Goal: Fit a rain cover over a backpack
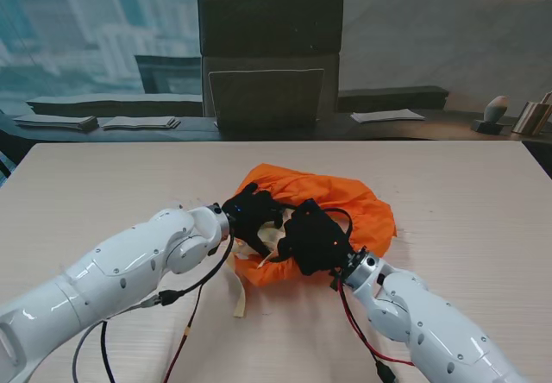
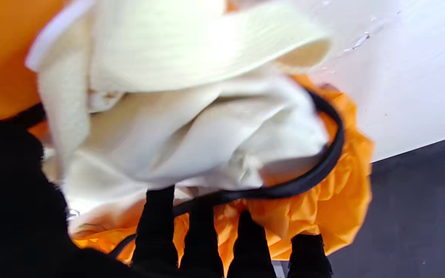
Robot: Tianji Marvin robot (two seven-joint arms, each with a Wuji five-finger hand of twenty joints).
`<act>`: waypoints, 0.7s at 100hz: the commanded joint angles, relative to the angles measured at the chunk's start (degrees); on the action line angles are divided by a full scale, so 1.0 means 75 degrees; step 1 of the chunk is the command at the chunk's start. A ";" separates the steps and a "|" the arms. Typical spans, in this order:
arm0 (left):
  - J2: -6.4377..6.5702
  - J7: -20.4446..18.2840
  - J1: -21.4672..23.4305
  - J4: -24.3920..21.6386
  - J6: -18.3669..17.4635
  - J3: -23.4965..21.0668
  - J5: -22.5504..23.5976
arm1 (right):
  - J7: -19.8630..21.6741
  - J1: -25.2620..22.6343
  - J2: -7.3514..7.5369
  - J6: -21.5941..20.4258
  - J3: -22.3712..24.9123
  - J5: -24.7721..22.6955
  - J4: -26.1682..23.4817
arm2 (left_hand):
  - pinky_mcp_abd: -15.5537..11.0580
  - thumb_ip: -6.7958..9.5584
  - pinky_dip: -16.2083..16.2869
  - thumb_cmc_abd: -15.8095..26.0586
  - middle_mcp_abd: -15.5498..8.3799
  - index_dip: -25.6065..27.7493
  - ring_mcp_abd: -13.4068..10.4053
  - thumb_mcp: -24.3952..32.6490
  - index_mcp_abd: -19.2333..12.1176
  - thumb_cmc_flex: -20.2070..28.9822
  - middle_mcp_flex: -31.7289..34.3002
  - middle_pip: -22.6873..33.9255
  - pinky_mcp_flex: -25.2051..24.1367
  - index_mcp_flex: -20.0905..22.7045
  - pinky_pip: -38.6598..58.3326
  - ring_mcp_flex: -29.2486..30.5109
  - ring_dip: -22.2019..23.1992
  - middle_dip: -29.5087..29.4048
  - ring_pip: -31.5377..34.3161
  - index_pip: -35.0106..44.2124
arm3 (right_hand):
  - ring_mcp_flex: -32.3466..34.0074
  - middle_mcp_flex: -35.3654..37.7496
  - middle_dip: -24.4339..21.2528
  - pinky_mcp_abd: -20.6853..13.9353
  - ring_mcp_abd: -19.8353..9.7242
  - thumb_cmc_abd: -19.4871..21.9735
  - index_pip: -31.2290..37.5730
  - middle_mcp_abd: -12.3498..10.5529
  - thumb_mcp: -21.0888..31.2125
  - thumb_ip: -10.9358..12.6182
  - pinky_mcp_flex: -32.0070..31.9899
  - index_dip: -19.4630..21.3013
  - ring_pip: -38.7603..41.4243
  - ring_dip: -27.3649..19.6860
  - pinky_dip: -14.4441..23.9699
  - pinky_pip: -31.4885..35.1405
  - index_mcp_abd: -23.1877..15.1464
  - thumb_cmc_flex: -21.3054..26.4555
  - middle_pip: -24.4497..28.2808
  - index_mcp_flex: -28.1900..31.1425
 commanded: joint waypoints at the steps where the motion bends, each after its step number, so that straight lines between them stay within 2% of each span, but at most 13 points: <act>1: 0.0022 -0.0029 0.0099 -0.0106 -0.0174 -0.0125 0.0130 | -0.0014 0.0022 -0.0051 0.0077 -0.0050 -0.0040 0.0077 | 0.0474 -0.0221 0.0022 0.0051 0.0306 -0.1359 0.0003 -0.0332 0.0382 -0.0312 -0.0641 -0.0901 -0.0085 -0.0731 -0.0426 -0.0448 -0.0568 -0.0707 -0.0969 -0.1504 | 0.0107 -0.0089 0.0100 0.0045 -0.0103 0.0110 0.0590 0.0253 0.0459 -0.0246 -0.0076 0.0210 0.0206 -0.0006 0.0119 0.0205 0.0039 0.0157 0.0095 0.0373; 6: 0.0088 -0.0266 0.0232 -0.0308 -0.0067 -0.0322 0.0152 | -0.0043 0.0029 -0.0073 0.0121 -0.0047 0.0016 0.0125 | 0.0464 -0.0233 0.0130 0.0044 0.0345 -0.1913 0.0039 -0.0331 0.0434 -0.0262 -0.0657 -0.0977 -0.0080 -0.0805 -0.0442 -0.0459 -0.0637 -0.0801 -0.1012 -0.2041 | 0.0091 -0.0092 0.0097 0.0045 -0.0094 0.0105 0.0598 0.0266 0.0453 -0.0247 -0.0076 0.0215 0.0213 0.0002 0.0120 0.0204 0.0044 0.0170 0.0110 0.0379; 11: 0.0194 -0.0492 0.0403 -0.0530 -0.0077 -0.0601 0.0281 | -0.0073 0.0042 -0.0093 0.0166 -0.0052 0.0069 0.0179 | 0.0461 -0.0228 0.0185 0.0047 0.0336 -0.1992 0.0049 -0.0309 0.0219 -0.0191 -0.0656 -0.0983 -0.0038 -0.0773 -0.0405 -0.0449 -0.0640 -0.0846 -0.0996 -0.2084 | 0.0085 -0.0093 0.0090 0.0045 -0.0084 0.0109 0.0611 0.0274 0.0458 -0.0241 -0.0078 0.0220 0.0219 0.0007 0.0121 0.0202 0.0072 0.0190 0.0119 0.0389; 15: 0.0283 -0.0621 0.0583 -0.0713 -0.0133 -0.0877 0.0470 | -0.0113 0.0064 -0.0103 0.0205 -0.0068 0.0090 0.0235 | 0.0437 -0.0196 0.0292 0.0007 0.0284 -0.1849 0.0043 -0.0291 -0.0008 -0.0050 -0.0651 -0.0883 -0.0008 -0.0811 -0.0266 -0.0449 -0.0471 -0.0736 -0.0862 -0.1871 | 0.0092 -0.0091 0.0084 0.0043 -0.0075 0.0106 0.0617 0.0280 0.0449 -0.0244 -0.0078 0.0221 0.0225 0.0010 0.0122 0.0200 0.0088 0.0183 0.0127 0.0392; 22: 0.0398 -0.0675 0.1030 -0.1012 -0.0180 -0.1481 0.0840 | -0.0179 0.0114 -0.0126 0.0291 -0.0113 0.0140 0.0347 | 0.0371 -0.0090 0.0557 -0.0113 0.0209 -0.0790 0.0077 -0.0219 -0.0200 0.0293 -0.0484 -0.0380 0.0096 -0.0778 0.0388 -0.0220 0.0119 0.0021 -0.0241 -0.0469 | 0.0104 -0.0077 0.0075 0.0042 -0.0075 0.0112 0.0625 0.0280 0.0449 -0.0244 -0.0078 0.0225 0.0227 0.0010 0.0123 0.0199 0.0075 0.0179 0.0140 0.0400; 26: 0.0448 -0.0707 0.1326 -0.1205 -0.0202 -0.1847 0.1014 | -0.0159 0.0113 -0.0141 0.0331 -0.0110 0.0202 0.0376 | 0.0346 -0.0052 0.0594 -0.0142 0.0172 -0.0086 0.0075 -0.0186 -0.0390 0.0413 -0.0341 -0.0015 0.0046 -0.0615 0.0739 -0.0021 0.0276 0.0275 0.0060 0.0368 | 0.0105 -0.0076 0.0071 0.0042 -0.0073 0.0110 0.0624 0.0280 0.0449 -0.0244 -0.0078 0.0224 0.0227 0.0009 0.0124 0.0199 0.0080 0.0181 0.0142 0.0395; 32: 0.0536 -0.0911 0.1770 -0.1566 -0.0200 -0.2385 0.1347 | -0.0107 0.0045 -0.0148 0.0360 -0.0036 0.0249 0.0337 | 0.0350 -0.0035 0.0501 -0.0123 0.0149 0.0411 0.0068 -0.0175 -0.0512 0.0451 -0.0217 0.0274 0.0009 -0.0639 0.0960 0.0091 0.0370 0.0321 0.0338 0.0829 | 0.0112 -0.0073 0.0060 0.0042 -0.0048 0.0104 0.0621 0.0292 0.0446 -0.0242 -0.0078 0.0215 0.0227 0.0008 0.0125 0.0198 0.0119 0.0188 0.0145 0.0394; 38: 0.0591 -0.1013 0.2167 -0.1840 -0.0200 -0.2854 0.1631 | -0.0058 0.0003 -0.0159 0.0398 -0.0003 0.0301 0.0324 | 0.0358 -0.0030 0.0386 -0.0102 0.0168 0.0444 0.0079 -0.0170 -0.0543 0.0465 -0.0175 0.0348 0.0014 -0.0585 0.0995 0.0114 0.0387 0.0258 0.0483 0.0716 | 0.0122 -0.0063 0.0050 0.0042 -0.0047 0.0099 0.0611 0.0295 0.0450 -0.0239 -0.0077 0.0201 0.0222 0.0002 0.0126 0.0197 0.0119 0.0189 0.0148 0.0397; 46: 0.0631 -0.1076 0.2674 -0.2201 -0.0230 -0.3451 0.1925 | 0.0074 -0.0087 -0.0176 0.0403 0.0055 0.0403 0.0251 | 0.0346 -0.0015 0.0299 -0.0041 0.0146 -0.0034 0.0075 -0.0163 -0.0502 0.0473 -0.0145 0.0542 0.0019 -0.0501 0.1194 0.0232 0.0435 0.0267 0.0728 0.0030 | 0.0130 -0.0054 0.0040 0.0042 -0.0044 0.0091 0.0607 0.0308 0.0448 -0.0237 -0.0077 0.0187 0.0219 -0.0003 0.0128 0.0196 0.0135 0.0193 0.0145 0.0413; 55: 0.0638 -0.0878 0.3187 -0.2492 -0.0271 -0.4033 0.2216 | 0.0163 -0.0149 -0.0170 0.0363 0.0111 0.0416 0.0166 | 0.0305 0.0022 0.0381 0.0015 0.0058 -0.0460 0.0063 -0.0132 -0.0579 0.0583 -0.0032 0.1177 0.0016 -0.0491 0.1635 0.0582 0.0783 0.0683 0.1254 -0.0208 | 0.0137 -0.0035 0.0028 0.0042 -0.0049 0.0086 0.0598 0.0306 0.0446 -0.0238 -0.0077 0.0173 0.0218 -0.0005 0.0129 0.0196 0.0130 0.0181 0.0139 0.0413; 65: 0.0627 -0.0278 0.3670 -0.2667 -0.0513 -0.4574 0.2407 | 0.0261 -0.0213 -0.0172 0.0308 0.0182 0.0455 0.0073 | 0.0248 0.0115 0.0454 0.0102 -0.0125 -0.0488 0.0055 -0.0003 -0.1114 0.0872 0.0751 0.2068 0.0017 -0.0131 0.2374 0.1199 0.1386 0.1253 0.2111 0.0284 | 0.0142 -0.0033 0.0024 0.0042 -0.0045 0.0086 0.0596 0.0303 0.0450 -0.0236 -0.0077 0.0158 0.0212 -0.0010 0.0131 0.0195 0.0138 0.0189 0.0136 0.0416; 69: 0.0614 0.0003 0.3822 -0.2689 -0.0660 -0.4745 0.2406 | 0.0275 -0.0237 -0.0171 0.0290 0.0205 0.0457 0.0045 | 0.0184 0.0171 0.0444 0.0066 -0.0248 -0.0124 0.0072 0.0424 -0.1469 0.1044 0.1241 0.2363 0.0015 0.0163 0.2853 0.1505 0.1639 0.1470 0.2521 0.0879 | 0.0142 -0.0034 0.0024 0.0042 -0.0045 0.0090 0.0597 0.0302 0.0453 -0.0234 -0.0077 0.0157 0.0212 -0.0010 0.0132 0.0195 0.0140 0.0195 0.0136 0.0416; 70: 0.0611 0.0054 0.3863 -0.2703 -0.0683 -0.4786 0.2407 | 0.0274 -0.0244 -0.0171 0.0285 0.0211 0.0456 0.0038 | 0.0163 0.0100 0.0323 -0.0068 -0.0275 0.0069 0.0088 0.1062 -0.1521 0.0809 0.1319 0.2405 0.0014 0.0238 0.3012 0.1550 0.1699 0.1542 0.2587 0.0960 | 0.0142 -0.0034 0.0024 0.0042 -0.0045 0.0089 0.0598 0.0302 0.0452 -0.0234 -0.0077 0.0156 0.0212 -0.0010 0.0132 0.0195 0.0140 0.0194 0.0136 0.0417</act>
